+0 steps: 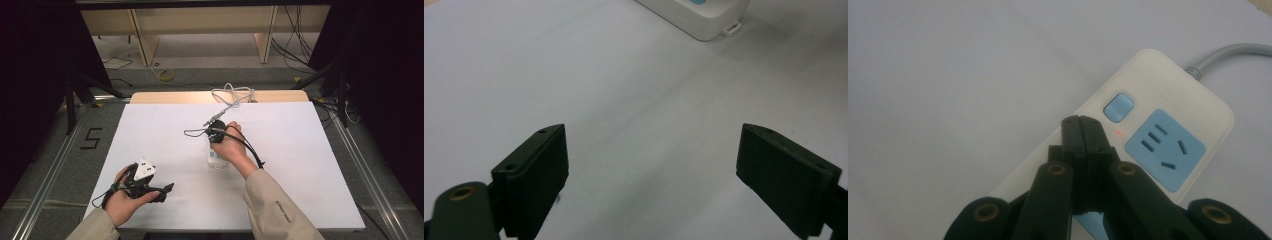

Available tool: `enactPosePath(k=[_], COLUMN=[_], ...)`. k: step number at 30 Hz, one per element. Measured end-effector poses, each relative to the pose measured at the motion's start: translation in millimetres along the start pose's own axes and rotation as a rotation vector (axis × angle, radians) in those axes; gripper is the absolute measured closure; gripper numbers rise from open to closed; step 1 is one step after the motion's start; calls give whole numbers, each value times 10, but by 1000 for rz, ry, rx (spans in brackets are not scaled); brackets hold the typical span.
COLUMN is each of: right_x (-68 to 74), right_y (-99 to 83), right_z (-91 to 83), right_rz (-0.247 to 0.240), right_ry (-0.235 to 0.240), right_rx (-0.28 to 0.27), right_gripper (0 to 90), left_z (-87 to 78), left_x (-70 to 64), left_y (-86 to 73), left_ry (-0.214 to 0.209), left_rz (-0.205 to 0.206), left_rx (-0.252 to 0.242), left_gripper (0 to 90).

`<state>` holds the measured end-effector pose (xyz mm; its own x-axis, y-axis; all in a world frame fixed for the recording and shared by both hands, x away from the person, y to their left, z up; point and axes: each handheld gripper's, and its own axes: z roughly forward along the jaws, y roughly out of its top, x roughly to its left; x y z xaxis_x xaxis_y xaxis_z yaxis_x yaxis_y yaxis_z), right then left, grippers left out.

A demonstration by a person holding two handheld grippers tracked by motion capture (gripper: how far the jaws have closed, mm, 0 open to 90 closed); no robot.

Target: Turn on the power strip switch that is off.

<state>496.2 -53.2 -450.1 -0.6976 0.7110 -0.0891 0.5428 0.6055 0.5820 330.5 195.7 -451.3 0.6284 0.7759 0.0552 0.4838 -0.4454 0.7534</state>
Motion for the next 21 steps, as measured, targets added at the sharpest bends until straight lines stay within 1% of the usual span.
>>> enactPosePath(k=[6, 11, 14, 16, 21], right_x=[-1, 2, 15, 23, 2], right_y=[3, 5, 15, 20, 7], right_z=[4, 9, 13, 6, 7], right_rz=[-15, -4, -21, -24, -17], right_ry=[-4, -6, -11, -16, -3], right_rx=[3, 6, 14, 26, 13], right_gripper=[900, 900, 900, 900, 900], left_z=[2, 3, 2, 3, 4], left_x=[-3, -3, -5, -5, -3], left_y=[1, 0, 0, 1, 0], left_ry=[-1, 0, 0, 0, -2], left_rz=[-1, -1, -1, 0, 0], left_rx=[0, 0, 0, 1, 0], left_gripper=[130, 130, 131, 131, 131])
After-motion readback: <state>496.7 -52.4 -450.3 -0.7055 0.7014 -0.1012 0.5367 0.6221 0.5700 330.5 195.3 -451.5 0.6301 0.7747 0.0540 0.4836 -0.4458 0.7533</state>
